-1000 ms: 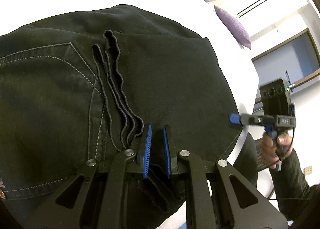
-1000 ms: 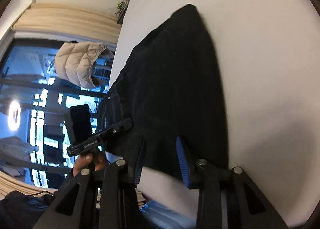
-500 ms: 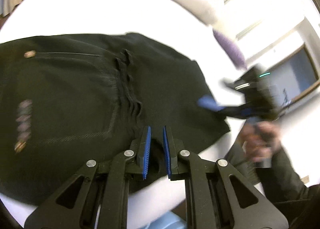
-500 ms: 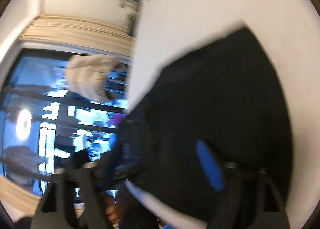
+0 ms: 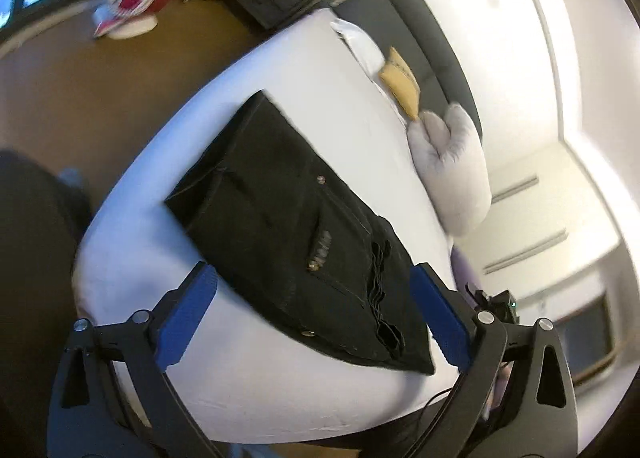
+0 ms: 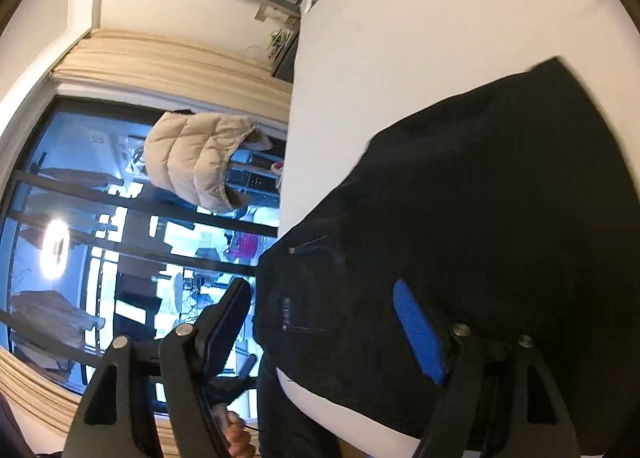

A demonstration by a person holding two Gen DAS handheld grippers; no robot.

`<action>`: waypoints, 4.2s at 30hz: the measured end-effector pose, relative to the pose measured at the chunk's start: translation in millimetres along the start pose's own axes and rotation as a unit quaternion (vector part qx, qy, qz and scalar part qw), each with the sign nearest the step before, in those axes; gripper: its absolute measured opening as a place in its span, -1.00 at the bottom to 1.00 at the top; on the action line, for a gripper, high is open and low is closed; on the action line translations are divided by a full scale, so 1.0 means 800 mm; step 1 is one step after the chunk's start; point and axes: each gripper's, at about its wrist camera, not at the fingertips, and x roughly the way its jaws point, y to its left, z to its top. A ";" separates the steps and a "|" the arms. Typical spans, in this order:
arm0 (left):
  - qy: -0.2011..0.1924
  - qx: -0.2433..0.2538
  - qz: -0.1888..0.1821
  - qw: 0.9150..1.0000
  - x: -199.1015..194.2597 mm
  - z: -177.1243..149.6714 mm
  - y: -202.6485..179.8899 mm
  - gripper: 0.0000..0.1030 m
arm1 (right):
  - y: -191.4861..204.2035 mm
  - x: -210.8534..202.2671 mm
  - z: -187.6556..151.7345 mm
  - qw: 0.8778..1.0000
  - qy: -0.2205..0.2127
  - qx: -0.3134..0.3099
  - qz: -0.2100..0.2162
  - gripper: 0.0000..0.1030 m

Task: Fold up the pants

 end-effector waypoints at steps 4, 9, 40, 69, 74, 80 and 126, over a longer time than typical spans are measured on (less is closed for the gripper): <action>0.009 -0.056 -0.027 0.998 0.011 0.009 0.032 0.91 | 0.007 0.035 0.000 1.000 0.022 0.002 -0.002 0.50; 0.006 -0.085 -0.040 0.996 0.024 0.021 0.062 0.90 | 0.007 0.046 -0.006 1.000 0.027 0.007 0.000 0.50; -0.016 -0.148 -0.078 0.986 0.059 0.045 0.077 -0.65 | 0.025 0.072 0.004 0.999 0.048 0.007 0.009 0.50; 0.081 0.245 -0.060 0.964 0.165 -0.020 -0.222 -0.66 | 0.012 0.058 0.026 0.997 0.042 0.039 0.055 0.65; 0.131 0.303 -0.045 0.943 0.217 -0.077 -0.251 -0.66 | 0.033 0.045 0.033 0.997 0.043 0.007 0.058 0.80; 0.156 0.337 -0.033 0.928 0.251 -0.113 -0.271 -0.66 | 0.044 0.070 0.024 0.996 0.077 -0.052 -0.016 0.55; 0.306 0.394 -0.061 0.865 0.534 -0.219 -0.433 -0.60 | -0.130 -0.072 0.036 0.995 -0.021 0.033 -0.094 -0.60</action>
